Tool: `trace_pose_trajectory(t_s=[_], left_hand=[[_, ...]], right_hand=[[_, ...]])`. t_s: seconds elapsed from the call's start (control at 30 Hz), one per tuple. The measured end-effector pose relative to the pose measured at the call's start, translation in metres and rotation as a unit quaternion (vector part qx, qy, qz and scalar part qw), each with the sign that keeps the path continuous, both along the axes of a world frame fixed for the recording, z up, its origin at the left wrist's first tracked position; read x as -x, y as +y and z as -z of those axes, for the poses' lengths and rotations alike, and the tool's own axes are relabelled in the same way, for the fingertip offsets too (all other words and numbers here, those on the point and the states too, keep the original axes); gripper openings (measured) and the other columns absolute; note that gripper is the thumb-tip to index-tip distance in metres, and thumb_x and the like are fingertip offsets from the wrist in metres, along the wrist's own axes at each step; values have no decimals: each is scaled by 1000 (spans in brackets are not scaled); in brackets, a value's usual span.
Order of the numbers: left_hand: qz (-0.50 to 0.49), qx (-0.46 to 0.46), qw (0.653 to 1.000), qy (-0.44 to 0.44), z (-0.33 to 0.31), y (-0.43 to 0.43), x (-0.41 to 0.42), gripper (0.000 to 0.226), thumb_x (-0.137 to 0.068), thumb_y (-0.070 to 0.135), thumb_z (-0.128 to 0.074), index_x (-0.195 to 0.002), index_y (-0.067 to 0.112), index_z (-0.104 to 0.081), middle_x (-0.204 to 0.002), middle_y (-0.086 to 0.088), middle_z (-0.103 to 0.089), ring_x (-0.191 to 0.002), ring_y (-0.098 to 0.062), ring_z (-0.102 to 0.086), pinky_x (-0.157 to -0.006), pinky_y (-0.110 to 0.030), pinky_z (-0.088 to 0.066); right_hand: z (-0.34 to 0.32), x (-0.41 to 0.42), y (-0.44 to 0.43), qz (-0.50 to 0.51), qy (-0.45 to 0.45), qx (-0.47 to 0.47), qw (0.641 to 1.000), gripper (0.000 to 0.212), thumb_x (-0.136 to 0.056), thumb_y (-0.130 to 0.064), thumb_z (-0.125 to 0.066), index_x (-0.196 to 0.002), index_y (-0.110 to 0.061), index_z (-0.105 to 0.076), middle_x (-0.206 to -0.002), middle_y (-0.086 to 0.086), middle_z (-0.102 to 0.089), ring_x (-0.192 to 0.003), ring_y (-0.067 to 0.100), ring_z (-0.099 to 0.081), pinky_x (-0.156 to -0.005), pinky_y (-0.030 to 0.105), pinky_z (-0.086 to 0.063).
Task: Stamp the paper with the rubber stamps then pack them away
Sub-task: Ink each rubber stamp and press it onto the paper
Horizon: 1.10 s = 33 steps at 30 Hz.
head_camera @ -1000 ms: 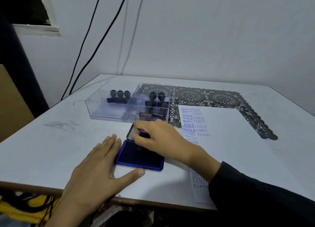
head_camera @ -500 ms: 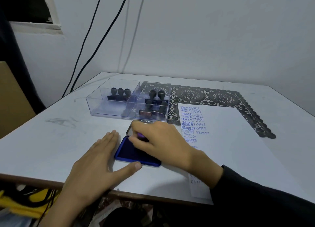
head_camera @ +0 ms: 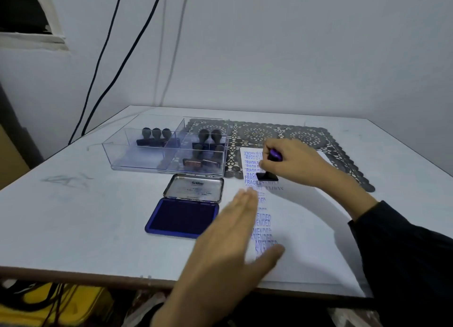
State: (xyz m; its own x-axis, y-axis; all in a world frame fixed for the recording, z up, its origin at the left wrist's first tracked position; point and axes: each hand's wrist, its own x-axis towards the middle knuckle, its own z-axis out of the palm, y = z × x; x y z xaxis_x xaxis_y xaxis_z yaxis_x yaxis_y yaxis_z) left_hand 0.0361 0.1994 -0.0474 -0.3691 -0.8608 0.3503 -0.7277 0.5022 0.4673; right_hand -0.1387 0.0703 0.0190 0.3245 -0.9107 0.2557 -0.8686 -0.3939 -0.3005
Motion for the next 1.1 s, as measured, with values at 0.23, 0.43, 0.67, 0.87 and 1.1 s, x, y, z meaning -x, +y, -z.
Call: trace_pose_trajectory(t_s=[0.23, 0.43, 0.67, 0.87, 1.1], left_hand=[[-53, -13, 987, -148, 10, -14, 30, 77, -97, 61, -11, -123, 13, -65, -130, 0, -61, -122, -8, -54, -103, -20, -29], [-48, 47, 984, -163, 23, -17, 29, 78, -98, 59, -14, -125, 2, -61, -133, -11, -57, -125, -18, -53, -103, -38, -36], [-55, 92, 982, -158, 29, -19, 30, 78, -98, 58, -16, -126, 0, -60, -134, -14, -56, -126, -20, -52, -103, -41, -38], [-57, 106, 983, -141, 32, -19, 31, 77, -98, 57, -17, -125, -1, -60, -134, -15, -55, -125, -21, -53, -102, -42, -40], [-25, 65, 997, -33, 11, -11, 17, 69, -96, 58, -29, -142, 7, -43, -150, -2, -36, -140, -8, -29, -115, -21, -10]], right_hand=[[17, 6, 0, 21, 6, 35, 999, 30, -87, -34, -56, -70, -10, -51, -59, -2, -51, -59, 19, -47, -51, 28, -29], [21, 2, 3, 27, -22, 24, 999, 28, -86, -24, -55, -64, -12, -43, -54, -1, -41, -53, 18, -35, -50, 29, -24], [33, -8, 5, 78, 34, 77, 993, 27, -88, -25, -48, -67, -17, -34, -57, -1, -41, -59, 23, -39, -47, 29, -22], [36, -5, 13, 72, 46, 121, 989, 21, -90, -27, -47, -74, -15, -39, -56, -1, -41, -55, 21, -36, -47, 30, -22], [15, 2, 2, 58, -95, 49, 993, 23, -87, -27, -56, -67, -17, -48, -58, -5, -48, -61, 19, -46, -54, 29, -29]])
